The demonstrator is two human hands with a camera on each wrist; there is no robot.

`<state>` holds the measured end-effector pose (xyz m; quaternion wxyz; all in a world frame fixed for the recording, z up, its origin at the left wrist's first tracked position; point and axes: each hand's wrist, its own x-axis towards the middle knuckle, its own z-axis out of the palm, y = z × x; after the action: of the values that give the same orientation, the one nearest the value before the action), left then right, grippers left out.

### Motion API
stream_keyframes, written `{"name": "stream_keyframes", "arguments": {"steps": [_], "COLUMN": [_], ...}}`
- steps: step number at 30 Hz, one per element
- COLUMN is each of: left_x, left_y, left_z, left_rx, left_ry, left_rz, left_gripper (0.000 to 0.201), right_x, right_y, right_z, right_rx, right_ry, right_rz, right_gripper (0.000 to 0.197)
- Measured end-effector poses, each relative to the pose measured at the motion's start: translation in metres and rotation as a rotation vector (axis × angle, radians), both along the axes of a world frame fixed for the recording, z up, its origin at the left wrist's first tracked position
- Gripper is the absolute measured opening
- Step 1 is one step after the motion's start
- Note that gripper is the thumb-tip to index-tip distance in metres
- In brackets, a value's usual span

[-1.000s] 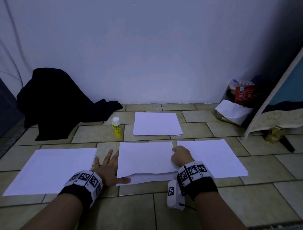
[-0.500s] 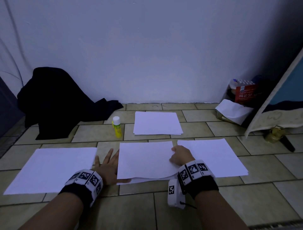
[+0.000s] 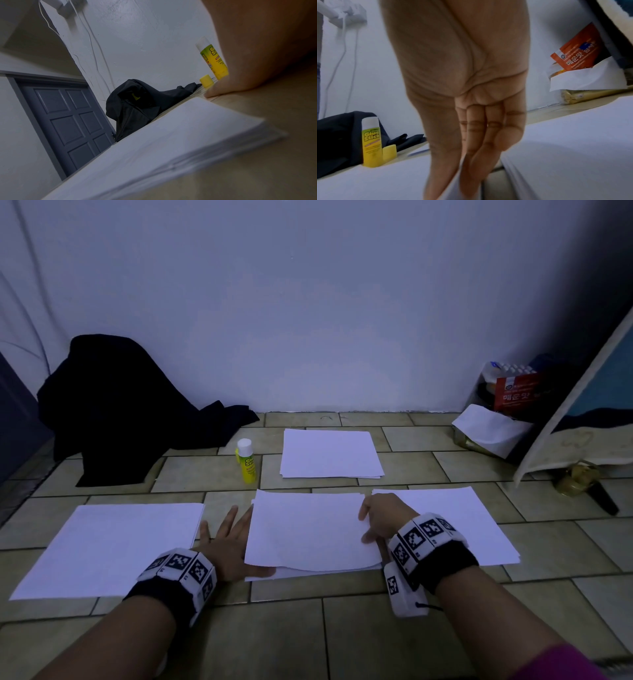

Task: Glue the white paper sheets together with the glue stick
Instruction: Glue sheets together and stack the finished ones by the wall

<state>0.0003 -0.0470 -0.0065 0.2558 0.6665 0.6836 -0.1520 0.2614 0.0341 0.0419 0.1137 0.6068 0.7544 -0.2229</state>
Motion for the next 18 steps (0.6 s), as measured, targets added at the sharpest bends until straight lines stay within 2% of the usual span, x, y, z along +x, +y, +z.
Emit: {"name": "stream_keyframes", "arguments": {"steps": [4, 7, 8, 13, 18], "left_x": [0.0, -0.001, -0.001, -0.005, -0.004], "left_y": [0.0, 0.001, 0.001, 0.002, 0.002], "left_z": [0.004, 0.005, 0.003, 0.0, -0.001], "left_rx": [-0.005, -0.036, -0.032, -0.014, -0.03], "left_ry": [-0.046, -0.042, -0.042, -0.06, -0.055], "left_rz": [0.006, -0.046, -0.051, -0.053, -0.053], "left_gripper": [0.121, 0.156, 0.161, 0.161, 0.151], "right_x": [0.005, 0.008, 0.009, 0.013, 0.014], "right_y": [0.005, 0.006, 0.006, 0.004, 0.006], "right_z": [0.002, 0.003, 0.002, -0.006, -0.009], "right_rx": [-0.028, -0.031, -0.026, -0.023, 0.008], "right_ry": [0.07, 0.1, 0.089, 0.117, 0.179], "right_rz": [0.011, -0.018, -0.006, 0.001, -0.025], "right_gripper": [0.039, 0.043, 0.044, 0.047, 0.046]}}
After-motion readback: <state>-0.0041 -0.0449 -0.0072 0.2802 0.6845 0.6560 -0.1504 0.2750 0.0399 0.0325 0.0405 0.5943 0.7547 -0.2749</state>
